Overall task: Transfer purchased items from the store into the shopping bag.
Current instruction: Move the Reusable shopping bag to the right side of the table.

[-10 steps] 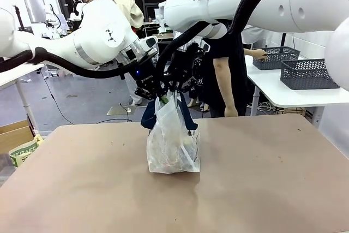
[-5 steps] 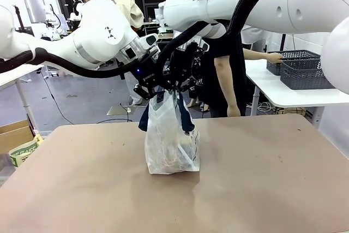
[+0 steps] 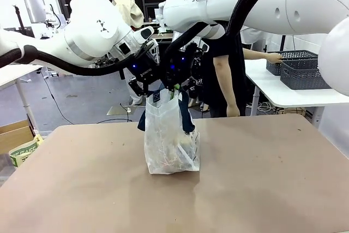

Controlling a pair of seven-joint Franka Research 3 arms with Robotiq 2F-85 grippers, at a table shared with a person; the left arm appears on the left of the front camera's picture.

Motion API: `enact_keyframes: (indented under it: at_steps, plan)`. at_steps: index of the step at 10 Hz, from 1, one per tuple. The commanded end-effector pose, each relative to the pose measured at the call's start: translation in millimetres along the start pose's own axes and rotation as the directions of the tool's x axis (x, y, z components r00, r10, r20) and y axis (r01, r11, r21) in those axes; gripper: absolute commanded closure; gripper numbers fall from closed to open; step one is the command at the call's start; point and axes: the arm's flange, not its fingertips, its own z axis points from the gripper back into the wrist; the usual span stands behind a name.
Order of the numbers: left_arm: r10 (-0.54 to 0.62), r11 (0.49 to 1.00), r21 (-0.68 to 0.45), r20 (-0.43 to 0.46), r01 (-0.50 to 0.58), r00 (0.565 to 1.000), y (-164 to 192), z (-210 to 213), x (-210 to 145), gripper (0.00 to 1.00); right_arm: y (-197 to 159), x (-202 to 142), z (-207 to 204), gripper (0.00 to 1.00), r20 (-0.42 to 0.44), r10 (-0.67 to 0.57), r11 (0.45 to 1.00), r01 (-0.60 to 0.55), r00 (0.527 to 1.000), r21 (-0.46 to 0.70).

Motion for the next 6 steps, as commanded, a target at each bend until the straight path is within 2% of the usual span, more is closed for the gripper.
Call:
enact_keyframes:
  at_steps: [1,6]
  plan:
    - [-0.033,0.999,-0.041,0.011,0.034,0.999,5.4,-3.1,-10.2,0.0,11.8,6.5,-1.1,1.0,-0.013,-0.023,1.0,0.024,1.0,0.008]
    - [-0.063,0.997,-0.04,-0.024,0.062,0.998,-4.0,-14.0,-10.2,0.0,24.8,17.3,-7.9,1.0,-0.027,-0.021,0.999,0.021,0.999,0.026]
